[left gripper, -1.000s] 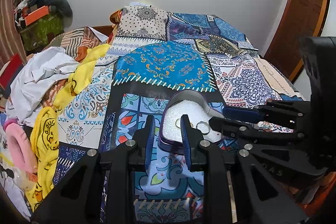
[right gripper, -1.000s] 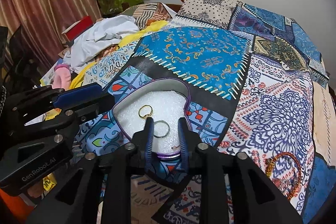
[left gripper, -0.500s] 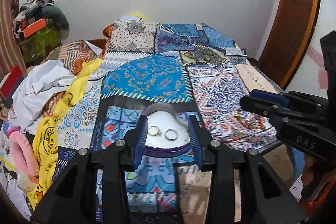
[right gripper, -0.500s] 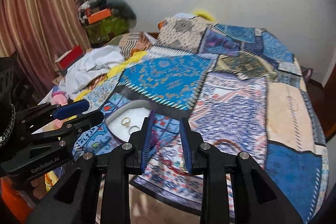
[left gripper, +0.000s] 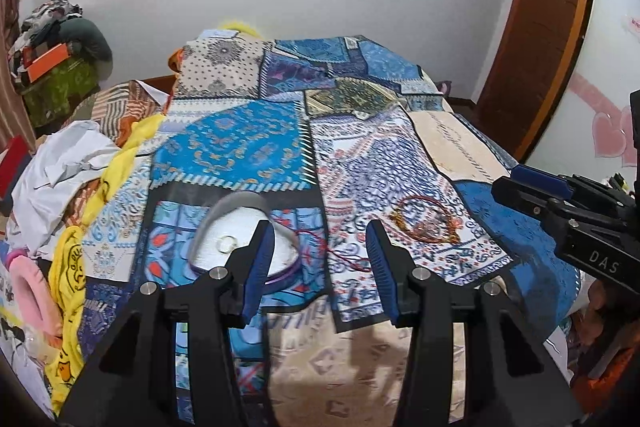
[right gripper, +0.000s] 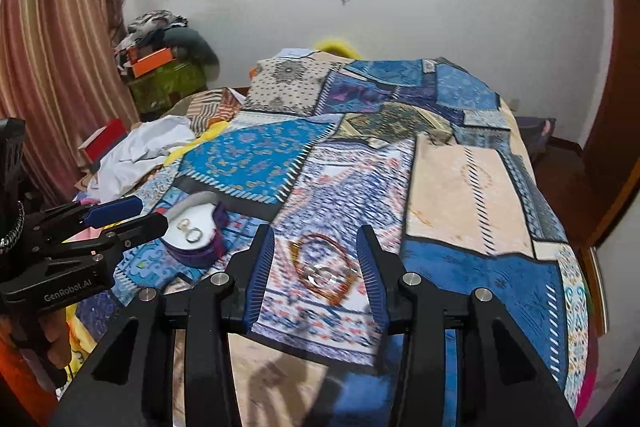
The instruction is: Organize jewelry
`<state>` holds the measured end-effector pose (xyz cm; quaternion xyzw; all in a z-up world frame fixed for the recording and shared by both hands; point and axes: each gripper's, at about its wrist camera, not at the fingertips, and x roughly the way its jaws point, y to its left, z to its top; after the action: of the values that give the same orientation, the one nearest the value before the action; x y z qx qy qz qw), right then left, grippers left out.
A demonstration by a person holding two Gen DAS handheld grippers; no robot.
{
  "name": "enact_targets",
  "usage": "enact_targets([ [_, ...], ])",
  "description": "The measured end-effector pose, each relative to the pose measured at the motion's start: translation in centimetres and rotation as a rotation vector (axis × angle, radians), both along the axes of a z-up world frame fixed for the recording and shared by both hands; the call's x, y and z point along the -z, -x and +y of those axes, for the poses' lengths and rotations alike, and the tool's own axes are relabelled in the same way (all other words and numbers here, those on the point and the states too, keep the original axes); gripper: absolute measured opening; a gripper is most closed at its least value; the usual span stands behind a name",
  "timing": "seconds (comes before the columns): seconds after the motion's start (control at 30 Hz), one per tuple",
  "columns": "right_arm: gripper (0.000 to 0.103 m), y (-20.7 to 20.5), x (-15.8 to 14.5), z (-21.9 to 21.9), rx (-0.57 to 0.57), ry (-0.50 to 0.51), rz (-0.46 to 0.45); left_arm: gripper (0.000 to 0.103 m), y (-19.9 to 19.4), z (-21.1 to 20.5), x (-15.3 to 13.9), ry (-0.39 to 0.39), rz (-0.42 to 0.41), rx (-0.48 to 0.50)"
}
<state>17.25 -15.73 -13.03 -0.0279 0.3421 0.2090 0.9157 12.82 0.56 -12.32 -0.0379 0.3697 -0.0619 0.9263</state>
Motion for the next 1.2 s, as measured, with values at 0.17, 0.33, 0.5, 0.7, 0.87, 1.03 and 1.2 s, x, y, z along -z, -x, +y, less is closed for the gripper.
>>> enact_targets([
  [0.17,0.039,-0.1,0.8,-1.7,0.017,-0.006,0.023,0.047,-0.5,-1.7,1.2,-0.005,0.038,0.024],
  [0.33,0.039,-0.1,1.9,-2.6,0.022,-0.008,0.051,0.047,-0.8,-2.7,2.8,0.005,0.089,0.047],
  [0.5,0.039,-0.4,3.0,-3.2,0.017,-0.013,0.086,0.046,-1.3,-3.5,4.3,0.02,0.125,0.07],
  [0.7,0.039,-0.9,3.8,-3.4,0.008,-0.015,0.111,0.046,-2.1,-3.9,5.7,0.028,0.157,0.078],
  [0.87,0.039,-1.1,4.1,-3.3,0.004,-0.021,0.123,0.045,-3.0,-3.8,6.1,0.038,0.158,0.074],
  [1.03,0.039,-1.1,4.2,-3.1,0.001,-0.019,0.13,0.035,-3.6,-4.0,6.4,0.045,0.149,0.086],
  [1.2,0.039,-1.0,4.2,-2.9,-0.003,-0.019,0.132,0.011,-3.5,-4.3,6.3,0.067,0.145,0.125],
])
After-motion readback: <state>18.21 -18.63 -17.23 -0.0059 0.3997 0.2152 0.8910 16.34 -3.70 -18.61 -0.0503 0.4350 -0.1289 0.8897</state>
